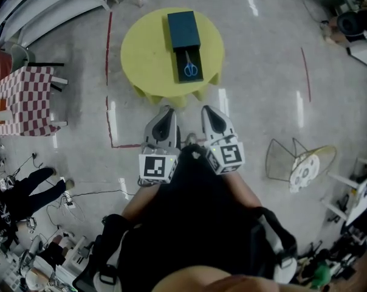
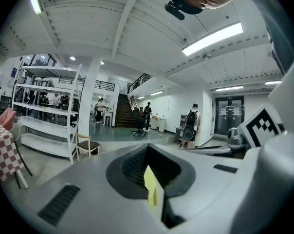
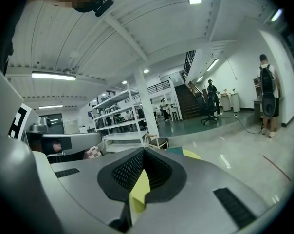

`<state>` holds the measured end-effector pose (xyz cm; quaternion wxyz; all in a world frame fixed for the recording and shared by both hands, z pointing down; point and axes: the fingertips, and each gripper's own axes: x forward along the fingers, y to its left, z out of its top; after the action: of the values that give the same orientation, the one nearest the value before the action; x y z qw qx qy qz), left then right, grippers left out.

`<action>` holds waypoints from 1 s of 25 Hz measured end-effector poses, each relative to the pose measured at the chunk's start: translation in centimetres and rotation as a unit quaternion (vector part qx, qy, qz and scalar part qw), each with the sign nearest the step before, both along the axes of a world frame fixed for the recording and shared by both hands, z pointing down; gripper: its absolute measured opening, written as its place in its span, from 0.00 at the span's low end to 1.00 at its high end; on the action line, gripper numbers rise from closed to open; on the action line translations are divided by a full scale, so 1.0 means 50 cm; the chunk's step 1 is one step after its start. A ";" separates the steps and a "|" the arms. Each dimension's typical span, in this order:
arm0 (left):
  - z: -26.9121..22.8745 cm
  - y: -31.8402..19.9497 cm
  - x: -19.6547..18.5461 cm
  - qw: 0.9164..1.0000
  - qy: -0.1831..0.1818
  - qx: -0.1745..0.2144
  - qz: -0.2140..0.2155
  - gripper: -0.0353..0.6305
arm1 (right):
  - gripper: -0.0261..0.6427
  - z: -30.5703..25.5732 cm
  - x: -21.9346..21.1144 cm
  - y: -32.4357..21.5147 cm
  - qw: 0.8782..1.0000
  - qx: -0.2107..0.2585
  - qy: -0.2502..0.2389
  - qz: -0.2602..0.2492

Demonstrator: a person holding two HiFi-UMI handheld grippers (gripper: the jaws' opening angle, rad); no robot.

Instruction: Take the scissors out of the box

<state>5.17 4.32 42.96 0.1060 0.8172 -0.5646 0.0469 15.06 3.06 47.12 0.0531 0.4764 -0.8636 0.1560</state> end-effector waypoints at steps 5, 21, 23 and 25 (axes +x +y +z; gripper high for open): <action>0.012 -0.098 -0.021 1.000 -0.002 0.002 0.012 0.04 | 0.04 0.009 -0.014 -0.091 1.000 -0.001 0.015 0.010; 0.038 -0.358 -0.073 0.998 0.010 -0.013 0.057 0.04 | 0.04 0.114 -0.072 -0.325 0.997 -0.046 0.053 0.034; 0.046 -0.379 -0.082 0.998 0.011 -0.018 0.060 0.04 | 0.04 0.142 -0.082 -0.342 0.995 -0.066 0.062 0.036; 0.051 -0.396 -0.088 0.998 0.014 -0.022 0.063 0.04 | 0.04 0.159 -0.096 -0.356 0.993 -0.086 0.068 0.034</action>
<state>0.76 -15.49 45.53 0.1287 0.8491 -0.5094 0.0547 10.26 -14.74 55.08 0.1474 0.5084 -0.8248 0.1988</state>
